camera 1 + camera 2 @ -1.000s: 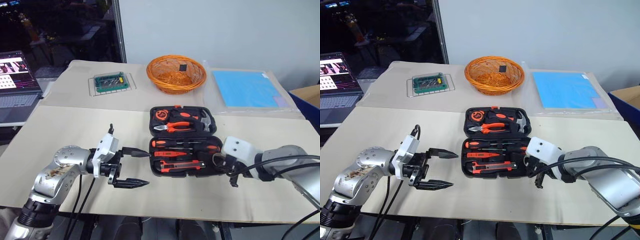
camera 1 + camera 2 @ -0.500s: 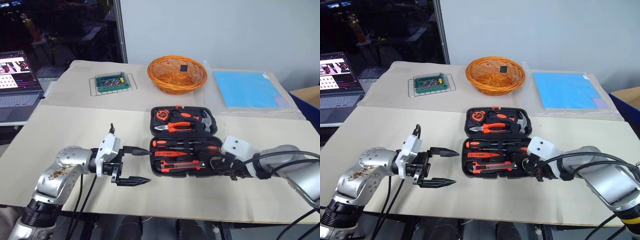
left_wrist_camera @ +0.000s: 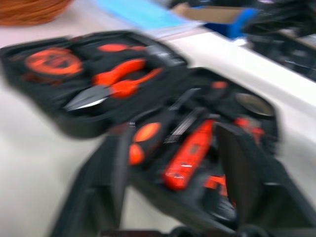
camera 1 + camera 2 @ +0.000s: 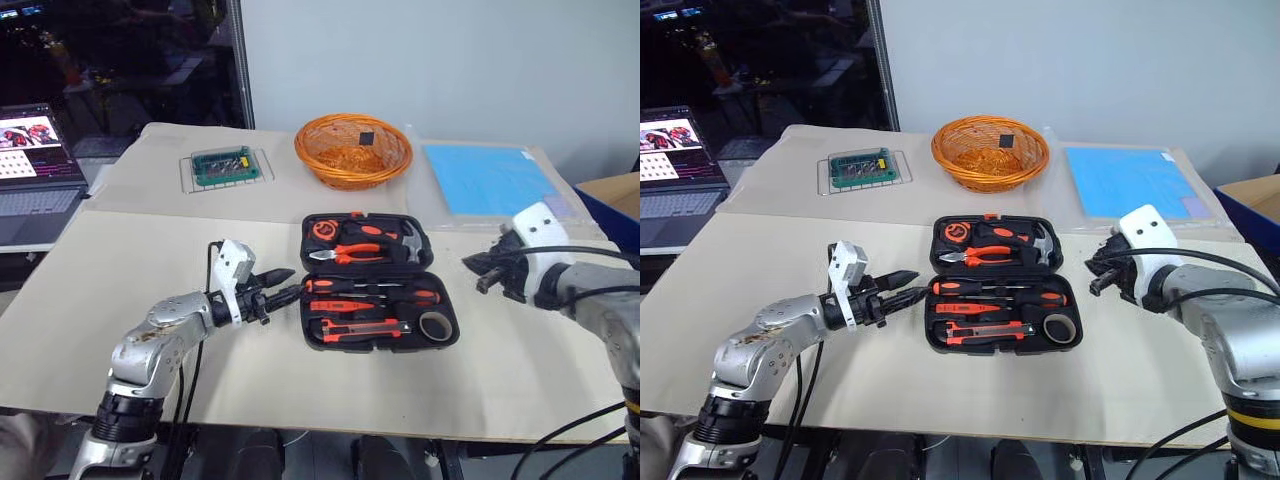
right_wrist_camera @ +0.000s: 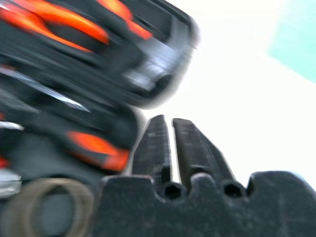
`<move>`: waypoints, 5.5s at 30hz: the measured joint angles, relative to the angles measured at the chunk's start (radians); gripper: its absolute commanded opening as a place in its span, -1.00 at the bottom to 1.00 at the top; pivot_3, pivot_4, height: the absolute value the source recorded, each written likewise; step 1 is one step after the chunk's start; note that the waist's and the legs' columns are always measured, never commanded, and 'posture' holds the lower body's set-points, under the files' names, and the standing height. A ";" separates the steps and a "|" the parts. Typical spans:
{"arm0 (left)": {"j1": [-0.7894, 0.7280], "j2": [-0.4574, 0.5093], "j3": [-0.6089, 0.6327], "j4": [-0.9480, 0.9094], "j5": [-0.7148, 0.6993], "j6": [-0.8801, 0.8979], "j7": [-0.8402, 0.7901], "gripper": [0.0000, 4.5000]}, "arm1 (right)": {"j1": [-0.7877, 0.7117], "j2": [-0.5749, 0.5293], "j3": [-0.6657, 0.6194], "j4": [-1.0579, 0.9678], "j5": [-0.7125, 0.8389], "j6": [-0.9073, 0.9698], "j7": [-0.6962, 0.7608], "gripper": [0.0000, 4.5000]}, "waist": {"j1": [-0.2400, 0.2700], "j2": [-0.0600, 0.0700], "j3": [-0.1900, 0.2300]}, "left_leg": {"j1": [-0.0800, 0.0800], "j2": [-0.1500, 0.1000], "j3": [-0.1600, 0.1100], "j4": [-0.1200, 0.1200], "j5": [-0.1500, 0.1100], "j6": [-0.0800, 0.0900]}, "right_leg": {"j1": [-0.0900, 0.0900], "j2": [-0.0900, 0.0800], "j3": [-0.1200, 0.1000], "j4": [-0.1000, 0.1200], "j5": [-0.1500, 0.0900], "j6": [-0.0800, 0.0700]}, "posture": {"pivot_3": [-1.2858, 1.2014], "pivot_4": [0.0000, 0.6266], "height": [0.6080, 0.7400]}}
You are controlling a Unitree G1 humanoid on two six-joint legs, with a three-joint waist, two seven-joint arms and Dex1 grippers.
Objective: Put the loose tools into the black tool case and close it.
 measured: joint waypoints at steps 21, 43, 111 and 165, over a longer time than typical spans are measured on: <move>0.090 0.068 -0.020 -0.117 0.120 0.165 0.137 -0.98 | 0.100 0.191 0.194 -0.125 -0.079 0.036 0.050 -1.00 | -0.029 0.000 0.000 | 0.000 -0.001 -0.002 -0.009 0.000 0.000 | -0.003 0.002 0.001 0.000 0.000 -0.004 | 0.03 -0.52 1.00; -0.490 0.070 0.035 0.386 0.048 0.412 0.113 0.38 | -0.367 0.260 0.030 0.321 0.074 0.238 0.089 0.85 | -0.022 -0.002 0.001 | -0.006 -0.006 -0.005 -0.010 0.000 0.000 | -0.007 -0.001 -0.001 0.000 0.000 -0.002 | 0.03 -0.52 1.00; -0.060 0.451 0.061 0.167 -0.058 -0.216 -0.815 0.96 | 0.326 0.030 0.164 -0.373 0.080 -0.317 0.364 -1.00 | -0.020 0.000 0.014 | 0.001 0.004 0.003 -0.010 0.009 -0.002 | -0.001 -0.003 -0.006 0.001 -0.001 -0.010 | 0.03 -0.52 1.00; -0.516 0.134 -0.291 0.531 0.333 -0.262 -0.640 1.00 | -0.012 0.513 0.210 -0.048 -0.017 -0.052 -0.118 -0.98 | -0.020 0.001 0.013 | -0.013 0.002 0.000 -0.001 0.009 0.001 | -0.012 0.001 -0.006 0.013 0.004 -0.004 | 0.03 -0.52 1.00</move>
